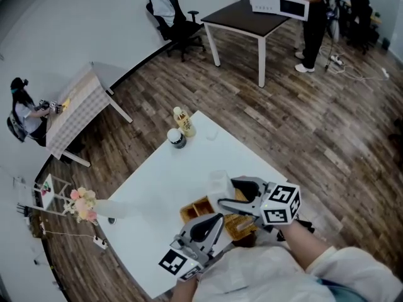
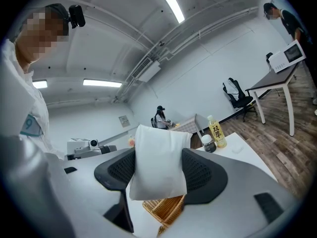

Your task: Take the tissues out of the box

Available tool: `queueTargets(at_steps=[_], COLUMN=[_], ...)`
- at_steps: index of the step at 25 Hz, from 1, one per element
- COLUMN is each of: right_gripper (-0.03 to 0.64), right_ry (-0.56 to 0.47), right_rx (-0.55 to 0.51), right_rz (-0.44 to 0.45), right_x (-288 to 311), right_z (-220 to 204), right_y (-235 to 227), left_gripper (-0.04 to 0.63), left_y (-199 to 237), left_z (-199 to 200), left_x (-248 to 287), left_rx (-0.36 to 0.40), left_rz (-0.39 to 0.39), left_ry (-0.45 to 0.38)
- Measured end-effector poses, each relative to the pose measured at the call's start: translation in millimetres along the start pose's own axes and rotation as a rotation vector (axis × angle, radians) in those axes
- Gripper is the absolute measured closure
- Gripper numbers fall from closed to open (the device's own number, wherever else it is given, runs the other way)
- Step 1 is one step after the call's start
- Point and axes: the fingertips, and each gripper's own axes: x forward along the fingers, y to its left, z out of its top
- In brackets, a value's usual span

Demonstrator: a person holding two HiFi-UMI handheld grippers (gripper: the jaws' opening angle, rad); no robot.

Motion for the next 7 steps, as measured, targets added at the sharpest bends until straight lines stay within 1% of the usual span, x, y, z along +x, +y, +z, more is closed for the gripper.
queueTargets(at_steps=[7], right_gripper=[0.318], right_ry=[-0.001], right_rx=[0.001], right_rz=[-0.005], right_x=[0.1], right_z=[0.8], right_y=[-4.5], left_gripper=[0.594], left_y=[1.1], left_z=[2.4], left_x=[5.1], left_rx=[-0.002], left_rz=[0.000], left_ry=[-0.002])
